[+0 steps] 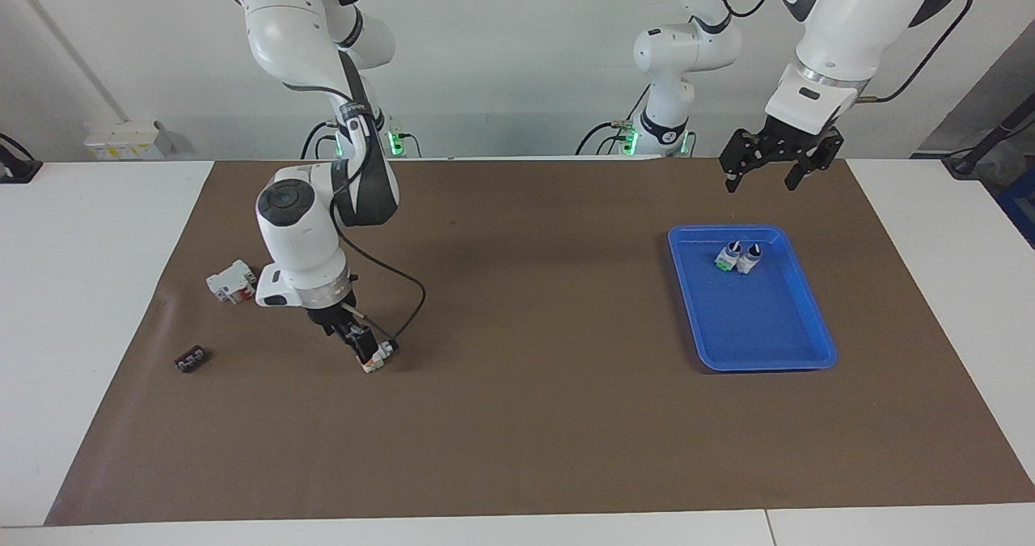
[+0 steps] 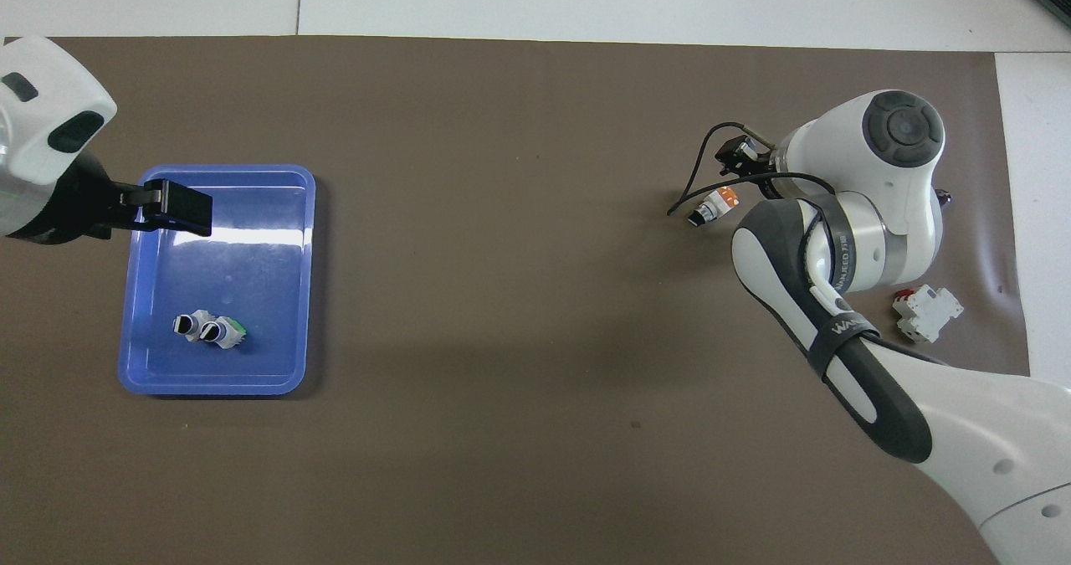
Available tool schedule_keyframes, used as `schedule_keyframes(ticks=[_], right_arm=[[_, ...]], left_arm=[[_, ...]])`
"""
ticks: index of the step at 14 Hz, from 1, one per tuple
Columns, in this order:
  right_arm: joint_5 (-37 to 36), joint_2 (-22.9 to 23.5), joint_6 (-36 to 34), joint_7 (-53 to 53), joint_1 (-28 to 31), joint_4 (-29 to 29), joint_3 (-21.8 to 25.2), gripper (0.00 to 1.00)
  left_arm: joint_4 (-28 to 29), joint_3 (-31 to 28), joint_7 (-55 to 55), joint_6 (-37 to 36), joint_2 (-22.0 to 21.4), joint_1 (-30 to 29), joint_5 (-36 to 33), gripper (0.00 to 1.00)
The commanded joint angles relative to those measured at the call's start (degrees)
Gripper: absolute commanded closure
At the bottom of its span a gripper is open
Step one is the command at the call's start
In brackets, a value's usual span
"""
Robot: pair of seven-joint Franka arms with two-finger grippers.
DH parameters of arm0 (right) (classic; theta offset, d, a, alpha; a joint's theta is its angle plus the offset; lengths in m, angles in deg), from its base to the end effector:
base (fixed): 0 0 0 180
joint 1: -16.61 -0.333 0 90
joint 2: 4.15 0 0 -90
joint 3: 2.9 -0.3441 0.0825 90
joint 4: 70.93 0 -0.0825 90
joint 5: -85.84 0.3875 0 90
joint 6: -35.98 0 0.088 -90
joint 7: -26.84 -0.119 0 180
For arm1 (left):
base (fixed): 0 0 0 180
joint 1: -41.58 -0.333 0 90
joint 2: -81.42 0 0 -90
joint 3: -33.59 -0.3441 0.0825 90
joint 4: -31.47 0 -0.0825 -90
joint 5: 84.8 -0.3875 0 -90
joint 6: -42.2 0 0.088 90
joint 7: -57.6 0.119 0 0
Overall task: Turn and place switch with both arms
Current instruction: 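Grasp the switch with the right gripper and lift it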
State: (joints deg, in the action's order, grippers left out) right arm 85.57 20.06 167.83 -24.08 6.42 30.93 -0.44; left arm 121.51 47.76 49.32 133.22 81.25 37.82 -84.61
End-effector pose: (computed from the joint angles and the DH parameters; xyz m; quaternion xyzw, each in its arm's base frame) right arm 0.6712 0.0937 0.3422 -0.9300 0.3640 -0.0493 0.0156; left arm 0.5499 -0.1016 0.6435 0.9998 -0.0186 0.0096 0.0029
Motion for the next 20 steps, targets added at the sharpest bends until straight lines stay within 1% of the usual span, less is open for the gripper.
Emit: schedule_keyframes(ticks=[1,3,4,6,7,8,9,10,11,13,14,16,17,18,20], right_arm=[[2.0,2.7,0.6,-3.6,-0.5,-1.2,-0.4,0.00],[4.0,3.7,1.3,-4.0,-0.9,-1.2,-0.3,0.00],[4.0,4.4,2.8,-3.9,-0.7,-1.2,-0.3,0.00],[4.0,4.7,3.2,-3.9,-0.5,-1.2,-0.3,0.02],[4.0,4.7,3.2,-3.7,-0.3,-1.2,-0.3,0.08],[4.0,4.8,3.2,-3.7,-0.3,-1.1,-0.3,0.20],[4.0,4.8,3.2,-3.8,-0.4,-1.0,-0.3,0.41],[4.0,4.8,3.0,-3.7,-0.1,-1.0,-0.3,0.86],[4.0,4.9,2.4,-3.7,0.0,-1.1,-0.3,1.00],[4.4,4.9,0.9,-3.6,0.2,-1.6,-0.4,1.00],[7.1,4.9,-0.9,-3.6,0.7,-2.7,-0.4,1.00],[15.6,4.1,-6.3,-4.0,0.7,-6.4,-0.3,1.00],[17.9,3.3,-7.7,-4.2,0.5,-6.9,-0.4,1.00],[20.9,1.2,-8.8,-5.4,0.1,-6.9,-0.4,1.00],[28.4,-1.8,-11.2,-11.4,-0.6,-7.6,-1.2,1.00]], left_arm=[[2.2,0.1,0.4,-0.2,-2.0,-0.5,0.8,0.00],[2.2,0.1,0.4,-0.1,-2.0,-0.5,0.8,0.00],[2.2,0.1,0.4,-0.1,-2.0,-0.5,0.8,0.00],[2.2,0.1,0.4,-0.1,-2.0,-0.5,0.8,0.00],[2.2,0.1,0.4,-0.1,-2.0,-0.5,0.8,0.00],[2.2,0.1,0.4,-0.1,-2.0,-0.5,0.8,0.00],[2.4,0.1,0.4,0.0,-2.1,-0.6,0.8,0.00],[2.5,0.1,0.4,0.0,-2.3,-0.5,0.8,0.00],[2.7,0.1,0.0,0.0,-2.3,-0.5,0.8,0.00],[2.7,0.1,-0.2,0.5,-2.3,-0.5,0.8,0.00],[2.7,0.1,0.1,0.6,-2.3,-0.5,0.8,0.00],[2.9,0.1,0.2,0.6,-2.4,-0.5,0.8,0.00],[3.3,0.1,0.3,0.6,-2.5,-0.5,0.8,0.00],[4.1,0.1,0.4,0.6,-3.0,-0.5,0.8,0.00],[4.9,0.2,0.2,0.6,-3.4,-0.5,0.8,0.00]])
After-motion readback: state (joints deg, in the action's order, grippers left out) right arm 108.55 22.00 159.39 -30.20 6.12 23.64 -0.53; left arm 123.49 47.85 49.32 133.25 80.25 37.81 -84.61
